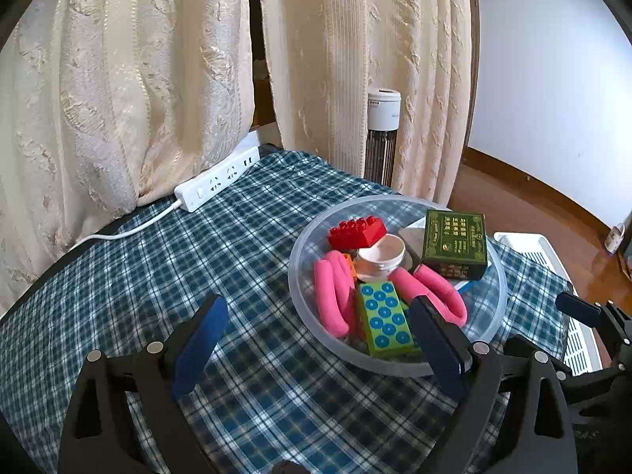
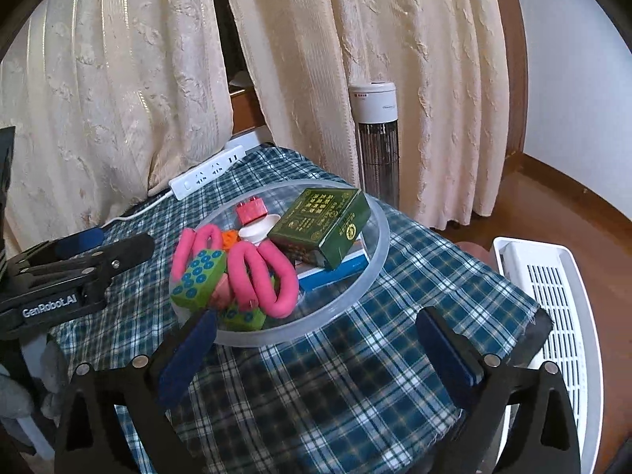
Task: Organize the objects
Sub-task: 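Withdraw both grippers from the bowl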
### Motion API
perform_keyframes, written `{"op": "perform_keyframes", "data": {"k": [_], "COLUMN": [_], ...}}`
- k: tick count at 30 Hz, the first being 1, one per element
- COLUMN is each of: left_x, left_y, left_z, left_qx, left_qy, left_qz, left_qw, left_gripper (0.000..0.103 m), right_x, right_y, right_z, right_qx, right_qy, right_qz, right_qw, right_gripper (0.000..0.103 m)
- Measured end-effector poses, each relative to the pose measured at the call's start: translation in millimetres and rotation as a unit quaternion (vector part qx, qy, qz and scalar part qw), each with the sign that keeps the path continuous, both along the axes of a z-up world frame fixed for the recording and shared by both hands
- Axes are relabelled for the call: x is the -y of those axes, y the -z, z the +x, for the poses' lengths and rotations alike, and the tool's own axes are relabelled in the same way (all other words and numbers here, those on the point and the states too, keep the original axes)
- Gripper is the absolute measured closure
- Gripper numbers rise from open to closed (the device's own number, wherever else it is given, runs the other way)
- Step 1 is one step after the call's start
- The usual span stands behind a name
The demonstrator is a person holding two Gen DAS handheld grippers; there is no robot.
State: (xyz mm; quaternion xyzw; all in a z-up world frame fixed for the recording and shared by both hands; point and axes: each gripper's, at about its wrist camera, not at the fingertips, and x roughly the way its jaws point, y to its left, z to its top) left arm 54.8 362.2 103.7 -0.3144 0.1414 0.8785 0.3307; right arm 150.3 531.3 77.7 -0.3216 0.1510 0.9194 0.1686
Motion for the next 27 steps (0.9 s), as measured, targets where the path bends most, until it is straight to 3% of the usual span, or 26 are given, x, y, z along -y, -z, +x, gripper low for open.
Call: {"op": "perform_keyframes", "data": {"k": [11,21,27], "left_x": [-4.4,-7.5,-9.7], "left_y": [-0.8,6.1,10.1], "left_z": [16.9,16.3,16.3], "left_qx": [-0.025,-0.011,0.006], "left_qy": [0.007,0.002,0.023], "left_qz": [-0.019,-0.038,-0.032], "left_qw": [0.9995,0.9992,0.9992], "left_gripper": [0.009,0.009,0.007], "right_x": [6.1,8.2,9.5], "right_y": [-0.6,4.0,7.2], "right_z": [3.8,-1.0,-4.8], "right_qx": [0.014,0.025,0.028], "right_qy": [0.017,0.011,0.006], "right_qz": [0.034,0.044,0.039], "right_qw": [0.999,0.999,0.999], "right_gripper": [0.0,0.0,0.0]}}
